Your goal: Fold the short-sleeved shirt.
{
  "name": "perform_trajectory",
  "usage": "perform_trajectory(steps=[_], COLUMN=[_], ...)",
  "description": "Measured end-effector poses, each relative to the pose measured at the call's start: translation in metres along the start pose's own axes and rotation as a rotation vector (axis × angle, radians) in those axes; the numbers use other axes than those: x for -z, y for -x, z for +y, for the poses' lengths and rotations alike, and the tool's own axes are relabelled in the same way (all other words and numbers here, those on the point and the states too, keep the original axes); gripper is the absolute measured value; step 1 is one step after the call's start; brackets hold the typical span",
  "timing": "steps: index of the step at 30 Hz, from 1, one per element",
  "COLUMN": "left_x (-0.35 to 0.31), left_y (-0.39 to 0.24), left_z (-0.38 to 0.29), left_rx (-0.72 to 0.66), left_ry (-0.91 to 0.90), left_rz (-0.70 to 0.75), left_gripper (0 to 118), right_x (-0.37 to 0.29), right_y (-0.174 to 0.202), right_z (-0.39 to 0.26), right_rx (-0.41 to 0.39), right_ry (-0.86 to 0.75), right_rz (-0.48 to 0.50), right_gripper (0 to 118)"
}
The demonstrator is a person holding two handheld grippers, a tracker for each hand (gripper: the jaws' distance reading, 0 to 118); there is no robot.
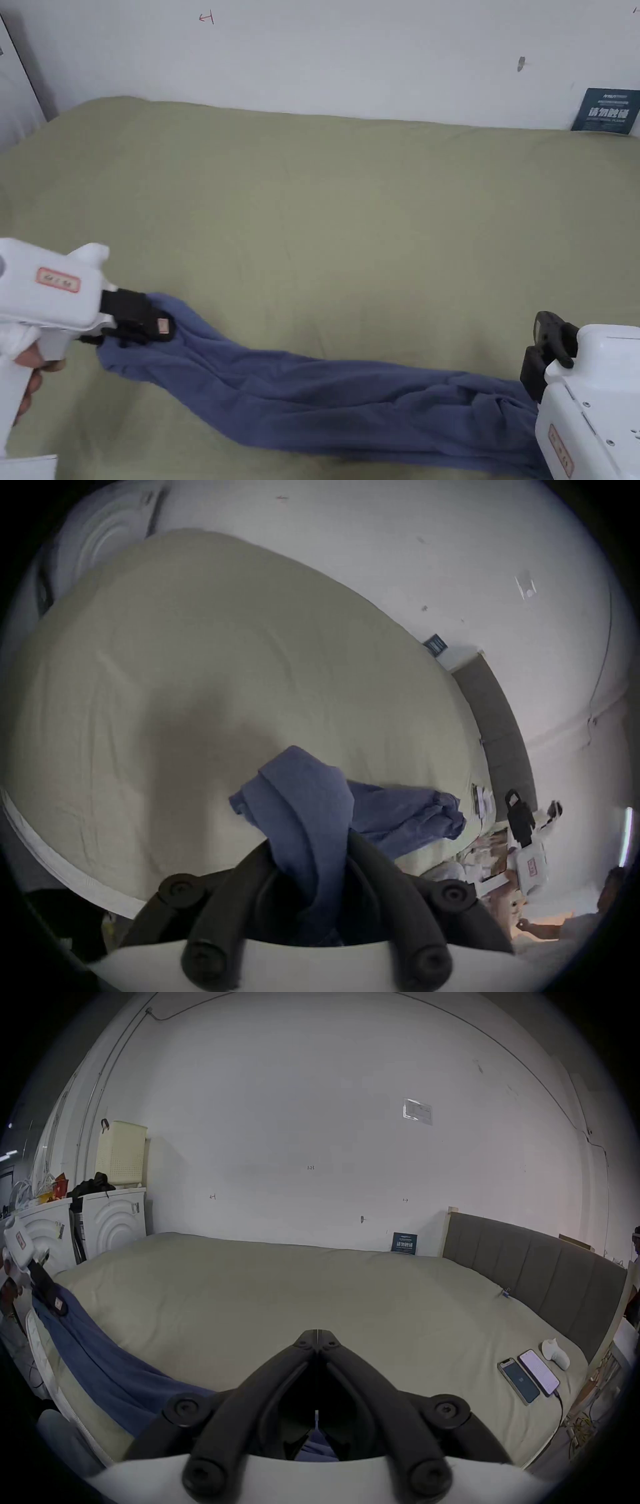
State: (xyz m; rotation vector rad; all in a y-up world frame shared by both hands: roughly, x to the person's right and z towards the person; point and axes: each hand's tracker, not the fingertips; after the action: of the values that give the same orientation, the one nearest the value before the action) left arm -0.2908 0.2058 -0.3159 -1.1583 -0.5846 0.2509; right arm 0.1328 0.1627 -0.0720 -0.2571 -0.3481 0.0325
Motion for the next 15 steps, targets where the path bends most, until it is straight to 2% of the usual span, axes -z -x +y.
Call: perform_trajectory(steps=[5,13,14,15], left_x=[0.037,0.154,0.170,0.184], left_y=[-0.073,-0.148,-0.152,-0.155], left_z=[-0.005,-0.039,-0.043,-0.047], left_rx=[0.103,0.231,0.231,0.222], left_ry=[0.034,0.178,0.181,0.184], left_rz=[0.028,0.090,0.098,0.087], left_gripper=[7,10,34,76], right_x=[-0.004,-0.008,-0.009,-0.009], right_y=[-0.009,-0.026,-0.028,-0.031], right_z=[0.002,-0.003,-0.005,-0.007], right_rx=[0.002,0.004,0.005,0.005], right_ry=[-0.006,0.005,0.009,0.015], right_rz=[-0.006,-0.029,-0.034,-0.040], right_gripper=[0,0,0,0])
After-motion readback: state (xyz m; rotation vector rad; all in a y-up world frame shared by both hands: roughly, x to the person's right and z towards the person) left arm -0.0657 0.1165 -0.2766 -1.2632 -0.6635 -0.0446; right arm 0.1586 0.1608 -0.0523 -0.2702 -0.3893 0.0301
